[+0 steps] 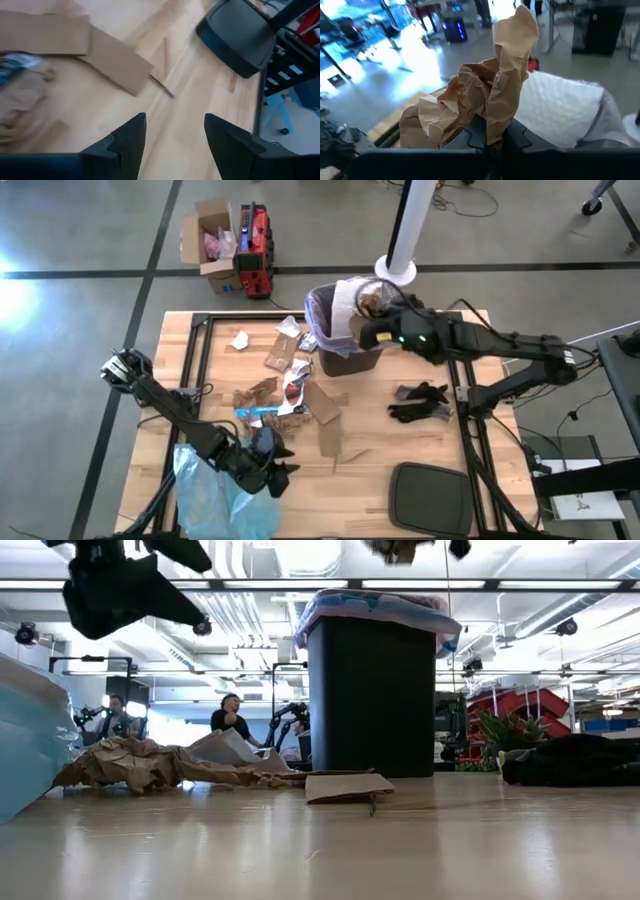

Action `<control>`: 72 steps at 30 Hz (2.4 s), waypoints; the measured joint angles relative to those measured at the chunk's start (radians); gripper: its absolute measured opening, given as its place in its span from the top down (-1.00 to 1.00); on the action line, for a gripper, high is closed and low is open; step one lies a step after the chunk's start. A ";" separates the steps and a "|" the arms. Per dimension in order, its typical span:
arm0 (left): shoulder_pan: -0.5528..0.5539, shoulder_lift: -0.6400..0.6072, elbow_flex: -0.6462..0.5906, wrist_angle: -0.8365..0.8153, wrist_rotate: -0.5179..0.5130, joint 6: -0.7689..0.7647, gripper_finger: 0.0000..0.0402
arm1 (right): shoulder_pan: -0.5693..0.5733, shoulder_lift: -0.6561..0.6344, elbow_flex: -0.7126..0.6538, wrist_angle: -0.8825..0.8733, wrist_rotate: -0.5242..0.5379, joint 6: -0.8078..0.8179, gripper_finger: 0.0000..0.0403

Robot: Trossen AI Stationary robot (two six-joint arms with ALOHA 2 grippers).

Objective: Place trash/remove bag and relplace
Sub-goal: Put the brown paper napkin into the trash bin, then put the white paper into the trash bin

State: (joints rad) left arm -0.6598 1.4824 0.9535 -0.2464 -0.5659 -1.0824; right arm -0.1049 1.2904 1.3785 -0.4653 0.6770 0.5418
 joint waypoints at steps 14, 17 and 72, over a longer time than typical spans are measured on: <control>0.016 -0.033 0.000 -0.158 0.003 0.038 0.00 | -0.204 0.095 -0.002 -0.001 -0.276 -0.005 0.21; 0.030 -0.033 0.000 -0.172 0.003 -0.046 0.02 | -0.205 0.073 -0.002 -0.020 -0.285 -0.078 0.03; 0.317 0.222 -0.163 -0.006 -0.235 0.444 0.35 | 0.491 -0.061 0.000 0.140 -0.176 -0.207 -0.21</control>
State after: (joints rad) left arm -0.3431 1.7048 0.7903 -0.2523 -0.8012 -0.6380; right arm 0.3862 1.2294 1.3785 -0.3253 0.5006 0.3345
